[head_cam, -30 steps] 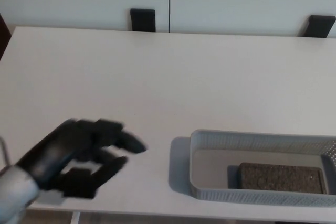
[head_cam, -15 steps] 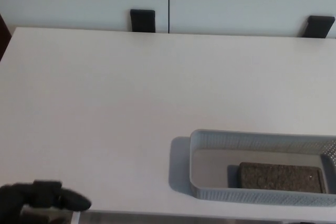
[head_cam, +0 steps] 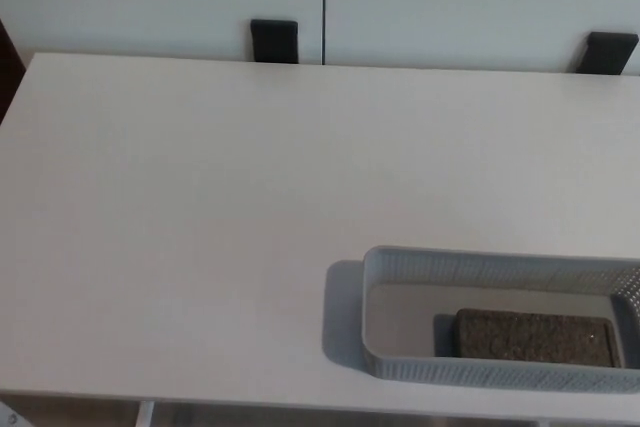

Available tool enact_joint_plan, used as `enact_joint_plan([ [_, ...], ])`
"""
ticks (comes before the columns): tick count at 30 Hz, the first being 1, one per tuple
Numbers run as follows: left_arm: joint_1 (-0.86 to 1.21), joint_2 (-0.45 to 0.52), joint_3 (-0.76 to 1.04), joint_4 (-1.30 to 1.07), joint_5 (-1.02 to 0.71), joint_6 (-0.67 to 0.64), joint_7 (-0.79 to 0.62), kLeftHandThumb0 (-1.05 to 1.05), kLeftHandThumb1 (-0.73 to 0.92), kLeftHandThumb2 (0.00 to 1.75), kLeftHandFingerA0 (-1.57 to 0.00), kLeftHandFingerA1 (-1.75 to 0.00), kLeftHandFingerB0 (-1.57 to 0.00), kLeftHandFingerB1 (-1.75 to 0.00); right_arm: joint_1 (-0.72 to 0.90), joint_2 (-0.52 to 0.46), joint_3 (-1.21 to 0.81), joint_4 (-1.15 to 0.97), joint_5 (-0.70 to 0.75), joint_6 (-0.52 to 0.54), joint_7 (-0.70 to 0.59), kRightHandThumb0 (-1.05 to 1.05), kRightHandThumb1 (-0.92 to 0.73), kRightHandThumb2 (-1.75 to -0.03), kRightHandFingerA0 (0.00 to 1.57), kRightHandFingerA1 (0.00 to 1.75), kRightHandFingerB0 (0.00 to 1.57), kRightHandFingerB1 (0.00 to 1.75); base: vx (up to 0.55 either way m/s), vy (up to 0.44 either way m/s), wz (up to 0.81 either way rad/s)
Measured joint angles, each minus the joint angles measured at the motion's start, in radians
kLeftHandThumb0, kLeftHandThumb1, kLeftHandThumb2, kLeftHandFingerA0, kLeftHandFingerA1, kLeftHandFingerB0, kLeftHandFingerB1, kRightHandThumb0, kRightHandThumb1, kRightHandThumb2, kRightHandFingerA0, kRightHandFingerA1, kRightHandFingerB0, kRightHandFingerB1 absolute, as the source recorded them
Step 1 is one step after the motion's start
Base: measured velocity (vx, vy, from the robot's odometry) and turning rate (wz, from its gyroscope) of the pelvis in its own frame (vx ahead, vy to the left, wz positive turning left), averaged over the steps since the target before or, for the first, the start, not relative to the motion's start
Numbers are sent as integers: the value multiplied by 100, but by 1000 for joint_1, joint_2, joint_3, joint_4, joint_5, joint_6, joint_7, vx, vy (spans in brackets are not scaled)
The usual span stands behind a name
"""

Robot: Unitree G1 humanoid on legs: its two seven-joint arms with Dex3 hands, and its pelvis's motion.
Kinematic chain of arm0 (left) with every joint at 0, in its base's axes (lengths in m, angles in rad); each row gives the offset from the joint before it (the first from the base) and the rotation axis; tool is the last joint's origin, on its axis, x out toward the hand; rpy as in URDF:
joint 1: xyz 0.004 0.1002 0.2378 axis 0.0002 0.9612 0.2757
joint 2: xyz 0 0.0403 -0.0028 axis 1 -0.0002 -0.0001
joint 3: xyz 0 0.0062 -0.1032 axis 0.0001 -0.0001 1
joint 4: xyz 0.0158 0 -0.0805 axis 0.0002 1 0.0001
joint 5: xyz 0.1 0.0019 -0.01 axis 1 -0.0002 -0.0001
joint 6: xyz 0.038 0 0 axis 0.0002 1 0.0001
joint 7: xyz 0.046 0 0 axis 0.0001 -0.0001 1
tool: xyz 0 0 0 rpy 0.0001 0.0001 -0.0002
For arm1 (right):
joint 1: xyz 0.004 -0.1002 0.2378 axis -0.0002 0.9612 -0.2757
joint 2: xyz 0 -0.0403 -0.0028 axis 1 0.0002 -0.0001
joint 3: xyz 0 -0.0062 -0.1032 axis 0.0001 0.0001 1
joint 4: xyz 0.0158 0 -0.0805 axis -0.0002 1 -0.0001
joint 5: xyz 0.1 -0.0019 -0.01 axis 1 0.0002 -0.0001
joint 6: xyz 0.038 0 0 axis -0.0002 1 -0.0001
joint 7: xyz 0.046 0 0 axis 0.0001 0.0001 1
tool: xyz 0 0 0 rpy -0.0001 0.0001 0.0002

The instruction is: The robot walks towards a desk on which an eraser is kept on the left hand side and a container is kept on the right hand side. The robot picks up the eraser using its left hand and places it in the container.

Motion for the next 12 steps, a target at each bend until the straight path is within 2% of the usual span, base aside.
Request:
enact_joint_plan([
  [1,-13,-2,-17,28,8,-3,15,-63,58,94,-50,-61,-41,-54,2,0,0,2,0,0,-1,-26,-58,-57,50,46,37,40,0,0,0],
  [2,-29,-5,-36,58,19,-5,32,-59,68,59,-41,-48,-46,-43,4,0,0,5,0,0,-3,-27,-58,-57,49,45,37,40,0,0,0],
  [3,-43,-8,-52,82,27,-5,47,-65,54,91,-24,-52,-38,-54,5,0,0,6,0,0,-4,-28,-59,-57,47,45,37,40,0,0,0],
  [5,-76,-15,-83,137,44,-8,80,-65,52,91,-18,-50,-33,-53,6,0,0,9,0,0,-6,-31,-59,-58,46,44,36,39,0,0,0],
  [6,-85,-16,-90,151,47,-8,89,-64,69,60,-28,-43,-34,-37,6,0,0,9,0,0,-6,-32,-60,-57,45,44,36,39,0,0,0],
  [8,-121,-26,-117,214,62,-11,131,-64,70,60,-22,-40,-29,-34,6,0,0,12,0,0,-7,-35,-61,-57,45,43,36,39,0,0,0],
  [12,-156,-36,-144,288,75,-16,181,-66,71,61,-23,-38,-26,-32,5,0,0,13,0,0,-8,-35,-61,-58,45,43,36,39,0,0,0],
])
